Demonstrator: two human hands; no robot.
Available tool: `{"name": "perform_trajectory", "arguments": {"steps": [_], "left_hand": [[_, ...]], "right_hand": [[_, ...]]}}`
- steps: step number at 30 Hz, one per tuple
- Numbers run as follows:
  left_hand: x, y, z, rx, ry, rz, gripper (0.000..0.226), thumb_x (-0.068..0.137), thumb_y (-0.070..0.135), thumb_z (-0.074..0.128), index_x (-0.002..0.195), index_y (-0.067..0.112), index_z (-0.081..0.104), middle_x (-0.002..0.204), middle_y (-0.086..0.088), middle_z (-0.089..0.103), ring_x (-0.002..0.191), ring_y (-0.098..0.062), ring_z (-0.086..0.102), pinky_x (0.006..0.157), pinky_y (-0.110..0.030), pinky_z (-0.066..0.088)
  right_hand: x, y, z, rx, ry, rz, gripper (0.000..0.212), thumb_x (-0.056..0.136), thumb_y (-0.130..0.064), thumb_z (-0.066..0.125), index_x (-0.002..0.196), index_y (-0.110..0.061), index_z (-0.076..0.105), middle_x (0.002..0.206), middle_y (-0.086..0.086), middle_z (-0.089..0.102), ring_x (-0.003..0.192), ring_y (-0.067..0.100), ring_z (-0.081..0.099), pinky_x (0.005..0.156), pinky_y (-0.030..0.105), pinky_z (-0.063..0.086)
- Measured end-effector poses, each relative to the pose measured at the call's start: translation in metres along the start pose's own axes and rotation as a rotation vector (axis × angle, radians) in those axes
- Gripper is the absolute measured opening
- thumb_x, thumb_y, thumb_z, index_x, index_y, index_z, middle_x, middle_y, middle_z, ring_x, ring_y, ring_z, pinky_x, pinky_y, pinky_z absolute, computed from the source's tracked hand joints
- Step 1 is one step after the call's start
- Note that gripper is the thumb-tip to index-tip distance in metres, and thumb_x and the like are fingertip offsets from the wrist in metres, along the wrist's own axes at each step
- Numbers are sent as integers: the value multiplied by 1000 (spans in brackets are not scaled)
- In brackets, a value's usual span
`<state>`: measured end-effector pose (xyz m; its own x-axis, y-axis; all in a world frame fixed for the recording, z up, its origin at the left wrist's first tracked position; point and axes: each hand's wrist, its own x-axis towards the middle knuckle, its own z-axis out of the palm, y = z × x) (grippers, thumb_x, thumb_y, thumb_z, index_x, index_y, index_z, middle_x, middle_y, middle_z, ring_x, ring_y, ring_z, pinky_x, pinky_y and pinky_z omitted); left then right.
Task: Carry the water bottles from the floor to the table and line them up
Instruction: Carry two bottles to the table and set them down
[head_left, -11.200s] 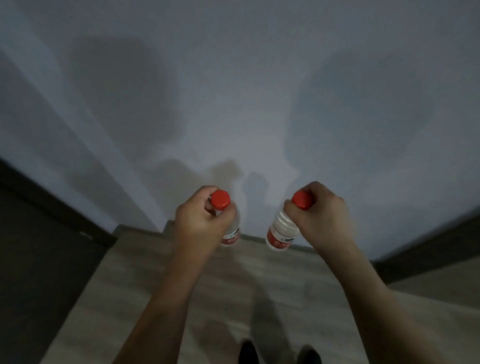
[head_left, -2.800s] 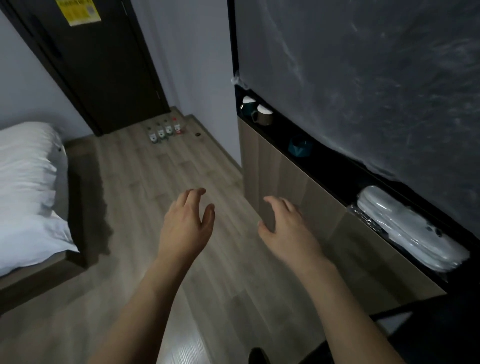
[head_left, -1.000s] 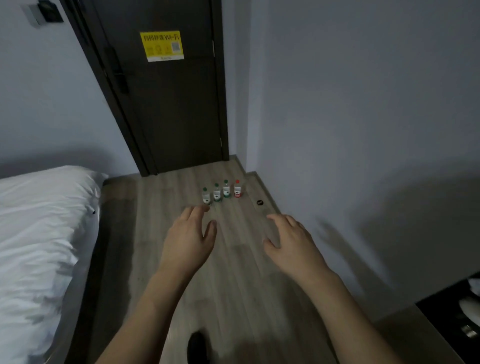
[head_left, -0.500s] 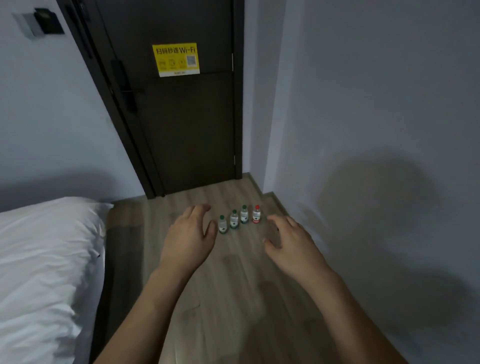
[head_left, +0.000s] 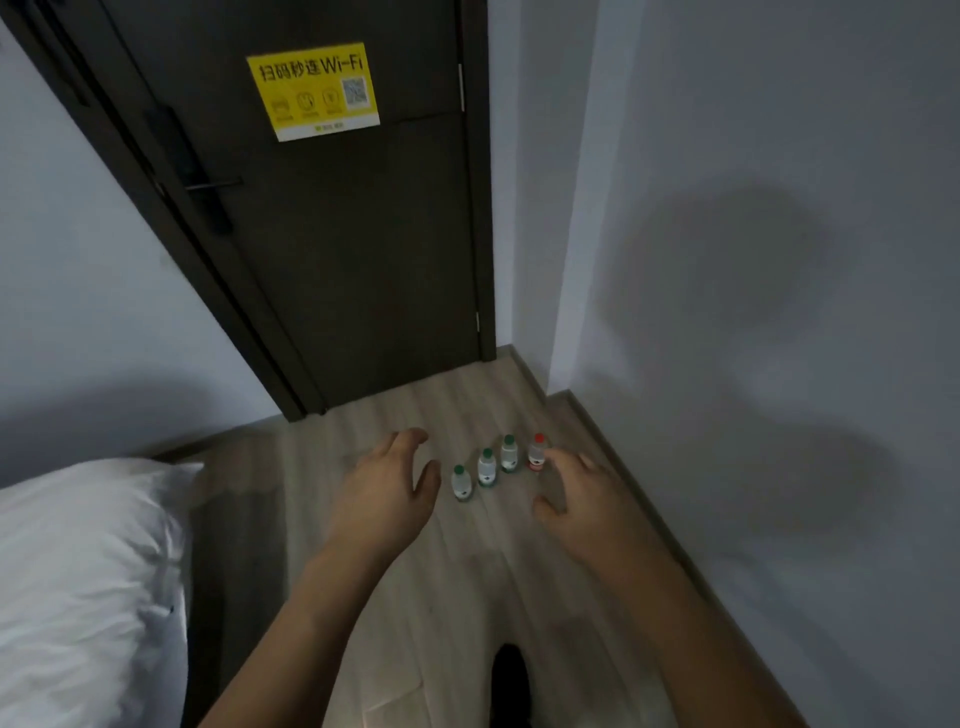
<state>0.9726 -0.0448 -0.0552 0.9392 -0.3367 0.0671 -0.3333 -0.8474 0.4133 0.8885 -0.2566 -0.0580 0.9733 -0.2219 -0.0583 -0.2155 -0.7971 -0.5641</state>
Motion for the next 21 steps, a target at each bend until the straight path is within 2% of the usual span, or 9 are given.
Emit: {"name": "perform_trajectory", "arguments": {"steps": [5,10,13,16,21], "left_hand": [[99,-9,-13,87,9,21,44,98,40,50,137,19,51,131,-3,59,108,-21,62,92,-39,50],[169,-18,-5,88,-37,15,43,97,40,51,135,20,52,129,-2,59,99,-21,63,89,-39,51],[201,-30,14,63,-101,26,43,98,41,50,136,21,51,131,-2,58,105,-21,62,89,-40,51],[238,-53,30,59,-152,61,44,98,39,50,137,19,50,131,-3,58,112,-22,60,90,-38,50],[301,-99,55,19,-242,84,46,97,38,52,137,17,50,130,-4,58,112,-22,60,89,-37,51]], "right_hand": [[97,-2,1,71,-30,28,47,93,-33,57,137,-24,45,136,-3,53,118,16,52,86,23,36],[163,0,3,104,-54,70,42,92,-32,57,132,-25,46,127,-4,57,108,14,55,78,23,37],[201,4,12,114,-79,107,39,90,-27,59,127,-20,49,123,3,58,107,19,55,85,29,46],[239,4,27,99,-103,141,46,90,-26,59,134,-18,47,127,4,56,113,23,53,91,31,46],[299,1,56,101,-137,211,42,90,-24,58,130,-20,47,121,2,57,106,20,54,88,33,47]]}}
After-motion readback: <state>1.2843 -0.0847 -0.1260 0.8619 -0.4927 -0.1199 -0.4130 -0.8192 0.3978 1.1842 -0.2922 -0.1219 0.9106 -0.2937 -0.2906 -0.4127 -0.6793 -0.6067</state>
